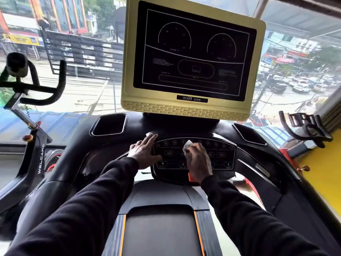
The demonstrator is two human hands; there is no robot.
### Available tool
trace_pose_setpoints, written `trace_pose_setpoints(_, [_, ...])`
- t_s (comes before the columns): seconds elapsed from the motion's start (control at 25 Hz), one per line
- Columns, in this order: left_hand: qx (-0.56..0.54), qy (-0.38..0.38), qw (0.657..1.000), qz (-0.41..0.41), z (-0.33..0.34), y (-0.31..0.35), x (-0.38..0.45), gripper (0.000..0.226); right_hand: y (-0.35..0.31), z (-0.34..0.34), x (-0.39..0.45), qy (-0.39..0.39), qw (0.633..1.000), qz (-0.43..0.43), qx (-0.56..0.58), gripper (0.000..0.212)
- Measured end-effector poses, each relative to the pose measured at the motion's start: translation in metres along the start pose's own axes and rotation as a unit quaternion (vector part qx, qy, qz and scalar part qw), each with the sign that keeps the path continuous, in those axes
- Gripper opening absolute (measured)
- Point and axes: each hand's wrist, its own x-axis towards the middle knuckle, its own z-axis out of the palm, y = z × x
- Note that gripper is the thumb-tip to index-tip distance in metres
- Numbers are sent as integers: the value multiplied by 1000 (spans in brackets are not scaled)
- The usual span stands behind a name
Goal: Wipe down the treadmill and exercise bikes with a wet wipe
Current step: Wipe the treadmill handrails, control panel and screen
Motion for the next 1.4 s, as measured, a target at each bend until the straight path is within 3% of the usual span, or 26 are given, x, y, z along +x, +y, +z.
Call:
trace_pose_setpoints(0.16, [0, -9, 1000, 4, 0, -5, -2, 96, -22, 19, -35, -103, 979, -176, -1, 15])
trace_pose_setpoints(0.2, [-1, -9, 1000, 4, 0, -6, -3, 96, -20, 18, -30, -107, 980, -168, 1, 13])
trace_pose_setpoints(0.32, [-4, -7, 1000, 9, 1, -6, -4, 96, -16, 12, -5, -4, 999, 4, 42, 12])
trace_pose_setpoints(0.36, [-3, -7, 1000, 10, 1, -6, -4, 96, -19, 12, -6, -2, 999, 9, 45, 14])
trace_pose_setpoints(0.48, [-2, -6, 1000, 12, 1, -8, -5, 96, -27, 16, -27, -77, 979, -187, 20, 19])
trace_pose_setpoints(0.52, [-1, -4, 1000, 13, 1, -9, -5, 96, -25, 15, -23, -82, 974, -212, 11, 16])
trace_pose_setpoints(0.68, [-6, -9, 1000, 12, 2, -10, -4, 97, -26, 21, -1, 24, 999, -22, 19, 19])
trace_pose_setpoints(0.72, [-6, -10, 1000, 12, 3, -10, -5, 97, -30, 27, -8, 5, 999, -41, 22, 23])
trace_pose_setpoints(0.84, [-3, -8, 1000, 13, 2, -10, -5, 95, -36, 31, -25, -77, 972, -222, 14, 18])
trace_pose_setpoints(0.88, [-3, -7, 1000, 13, 1, -11, -4, 94, -34, 28, -16, -78, 972, -221, 12, 14])
trace_pose_setpoints(1.0, [-28, -4, 1000, 10, 2, -12, -3, 81, -39, 19, 2, 11, 994, -99, -40, 13])
trace_pose_setpoints(1.16, [-47, 5, 999, -2, 4, -12, -4, 71, -47, 33, -27, -103, 970, -221, 19, 18])
trace_pose_setpoints(1.2, [-44, 5, 999, -1, 3, -12, -4, 71, -47, 32, -22, -105, 971, -211, 22, 16])
trace_pose_setpoints(1.32, [-42, 3, 999, -5, 1, -11, -4, 71, -50, 28, 1, -33, 996, -67, 51, 10])
trace_pose_setpoints(1.4, [-44, 2, 999, -8, 0, -10, -4, 71, -55, 31, -8, -60, 987, -143, 51, 13])
